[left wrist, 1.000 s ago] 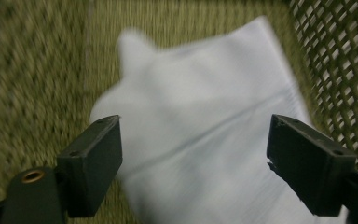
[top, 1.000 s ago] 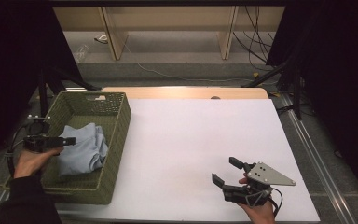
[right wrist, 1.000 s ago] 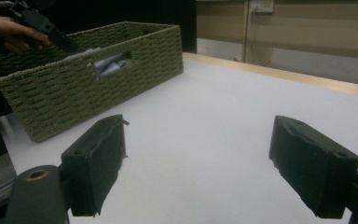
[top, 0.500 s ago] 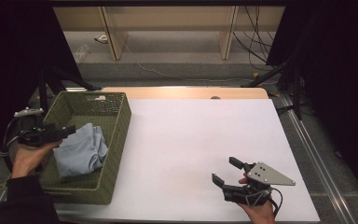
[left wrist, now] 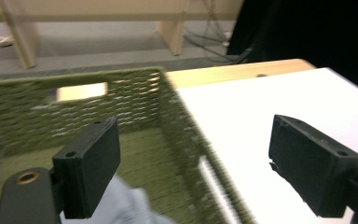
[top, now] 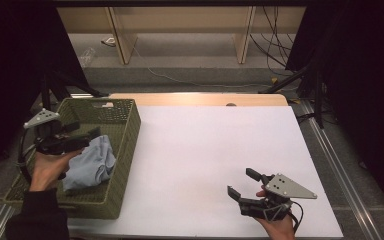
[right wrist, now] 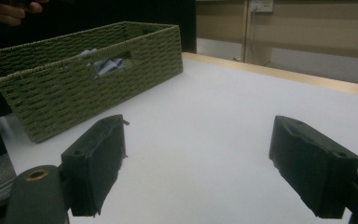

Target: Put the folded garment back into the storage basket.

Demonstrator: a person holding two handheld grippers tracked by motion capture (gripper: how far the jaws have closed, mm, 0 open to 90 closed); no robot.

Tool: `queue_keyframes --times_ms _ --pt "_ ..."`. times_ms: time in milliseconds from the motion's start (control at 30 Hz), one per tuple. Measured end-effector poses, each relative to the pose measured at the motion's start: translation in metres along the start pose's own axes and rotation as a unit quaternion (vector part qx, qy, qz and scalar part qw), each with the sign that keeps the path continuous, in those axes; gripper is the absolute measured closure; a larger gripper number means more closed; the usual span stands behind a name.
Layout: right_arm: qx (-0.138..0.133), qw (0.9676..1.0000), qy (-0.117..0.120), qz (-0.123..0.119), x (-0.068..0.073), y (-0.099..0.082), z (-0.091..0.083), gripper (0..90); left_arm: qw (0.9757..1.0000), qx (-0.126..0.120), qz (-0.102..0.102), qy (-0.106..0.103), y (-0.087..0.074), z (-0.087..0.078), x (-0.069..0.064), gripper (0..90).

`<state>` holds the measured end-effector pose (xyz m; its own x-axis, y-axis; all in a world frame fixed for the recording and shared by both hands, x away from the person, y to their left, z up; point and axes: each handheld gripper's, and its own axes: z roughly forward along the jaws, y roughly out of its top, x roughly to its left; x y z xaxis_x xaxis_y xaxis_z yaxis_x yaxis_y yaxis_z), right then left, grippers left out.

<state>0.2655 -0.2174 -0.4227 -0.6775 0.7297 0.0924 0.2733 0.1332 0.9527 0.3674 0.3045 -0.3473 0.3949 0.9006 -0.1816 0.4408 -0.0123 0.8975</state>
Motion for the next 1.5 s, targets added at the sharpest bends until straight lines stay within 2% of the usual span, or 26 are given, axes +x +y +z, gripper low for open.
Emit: queue_keyframes --times_ms 67,133,300,500,600,767,933,1167,1500 --pt "-0.001 1.0 0.0 0.001 0.0 0.0 0.0 19.2 0.9999 -0.007 0.003 -0.008 -0.002 0.003 -0.006 16.3" --pt "-0.001 1.0 0.0 0.001 0.0 0.0 0.0 19.2 0.9995 -0.011 -0.001 -0.029 -0.005 0.006 -0.014 16.3" --pt "0.0 1.0 0.0 0.0 0.0 0.0 0.0 19.2 0.9982 -0.018 0.01 -0.057 -0.009 0.01 -0.031 16.3" --pt "-0.001 1.0 0.001 0.0 0.0 0.0 0.0 19.2 0.9975 -0.023 0.027 -0.061 -0.015 0.013 -0.046 16.3" --pt "-0.001 1.0 0.001 0.001 0.0 0.0 0.0 19.2 0.9964 -0.031 0.019 -0.077 -0.018 0.013 -0.052 16.3" --pt "0.0 1.0 0.001 0.0 0.0 0.0 0.0 19.1 0.9945 -0.04 0.027 -0.093 -0.023 0.014 -0.068 16.4" --pt "-0.001 1.0 0.001 0.0 0.0 0.0 0.0 19.1 0.9935 -0.041 0.028 -0.103 -0.027 0.014 -0.076 16.4" --pt "-0.001 1.0 0.001 0.0 0.0 0.0 0.0 19.1 0.9906 -0.053 0.024 -0.124 -0.034 0.012 -0.091 16.4" --pt "0.0 1.0 0.001 0.0 0.0 0.0 0.0 19.2 0.986 -0.055 0.033 -0.154 -0.046 0.011 -0.11 16.4"
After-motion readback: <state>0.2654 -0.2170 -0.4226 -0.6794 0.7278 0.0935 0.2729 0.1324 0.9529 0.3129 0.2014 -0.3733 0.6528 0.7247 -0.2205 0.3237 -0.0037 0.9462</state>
